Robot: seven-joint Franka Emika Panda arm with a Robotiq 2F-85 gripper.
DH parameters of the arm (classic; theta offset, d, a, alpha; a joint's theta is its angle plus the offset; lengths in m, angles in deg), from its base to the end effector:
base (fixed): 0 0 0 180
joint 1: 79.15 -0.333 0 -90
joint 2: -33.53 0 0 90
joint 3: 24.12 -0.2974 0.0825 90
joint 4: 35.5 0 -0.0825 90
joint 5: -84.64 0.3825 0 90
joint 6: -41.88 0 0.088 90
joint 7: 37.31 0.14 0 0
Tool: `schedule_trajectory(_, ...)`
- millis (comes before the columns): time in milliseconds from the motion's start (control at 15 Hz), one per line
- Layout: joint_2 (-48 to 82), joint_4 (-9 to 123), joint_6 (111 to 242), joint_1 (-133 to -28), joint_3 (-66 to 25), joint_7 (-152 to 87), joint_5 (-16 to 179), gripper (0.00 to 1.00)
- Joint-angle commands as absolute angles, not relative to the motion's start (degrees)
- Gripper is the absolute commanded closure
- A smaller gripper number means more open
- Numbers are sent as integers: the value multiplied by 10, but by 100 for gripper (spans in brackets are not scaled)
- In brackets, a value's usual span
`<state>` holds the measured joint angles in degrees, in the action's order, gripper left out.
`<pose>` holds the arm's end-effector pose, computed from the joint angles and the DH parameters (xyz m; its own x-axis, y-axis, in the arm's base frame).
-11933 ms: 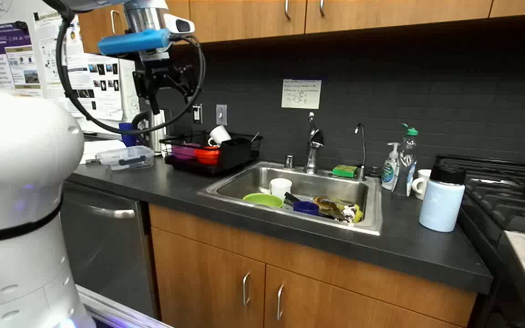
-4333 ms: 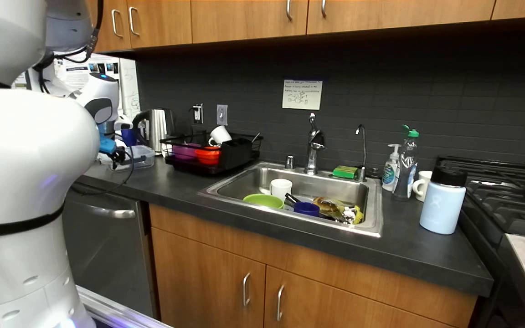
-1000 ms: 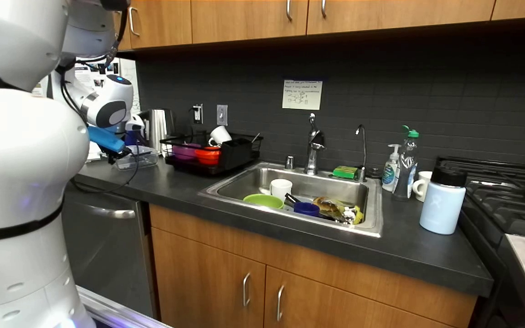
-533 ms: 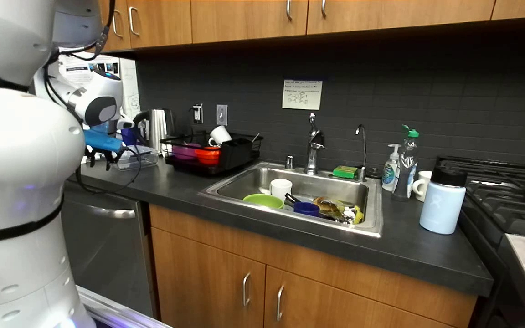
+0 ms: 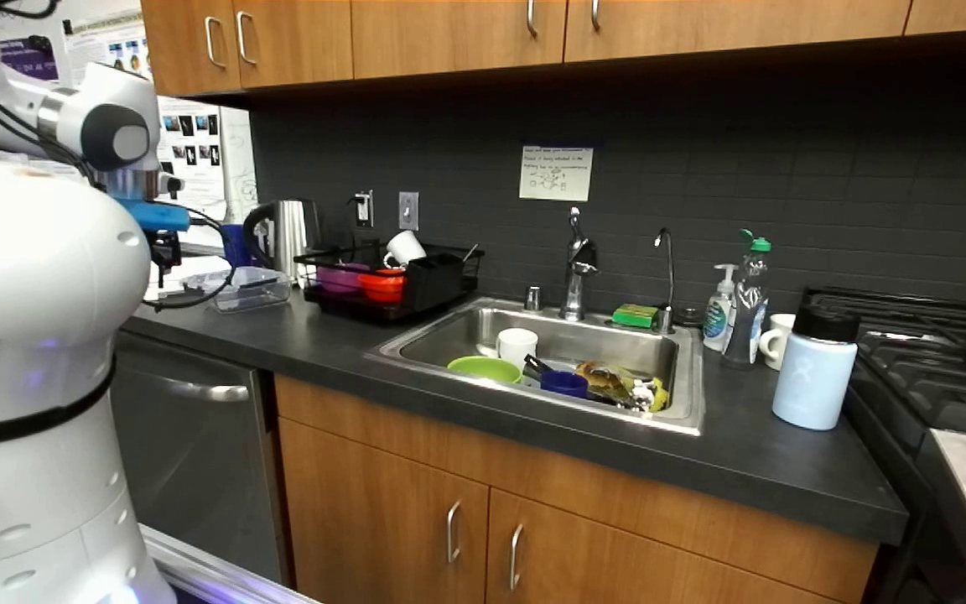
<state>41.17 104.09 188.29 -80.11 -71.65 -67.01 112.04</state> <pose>0.3345 0.3740 0.3095 0.5342 0.7999 0.2736 0.8441 -0.5225 -0.1203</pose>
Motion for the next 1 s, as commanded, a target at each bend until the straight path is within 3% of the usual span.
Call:
schedule_trajectory(0,485,1044,1812,-920,-617,-700,1073,0)
schedule_trajectory(533,487,1044,1841,-1064,-548,-700,857,0)
schedule_trajectory(933,474,1058,2014,-1064,-552,-659,678,0)
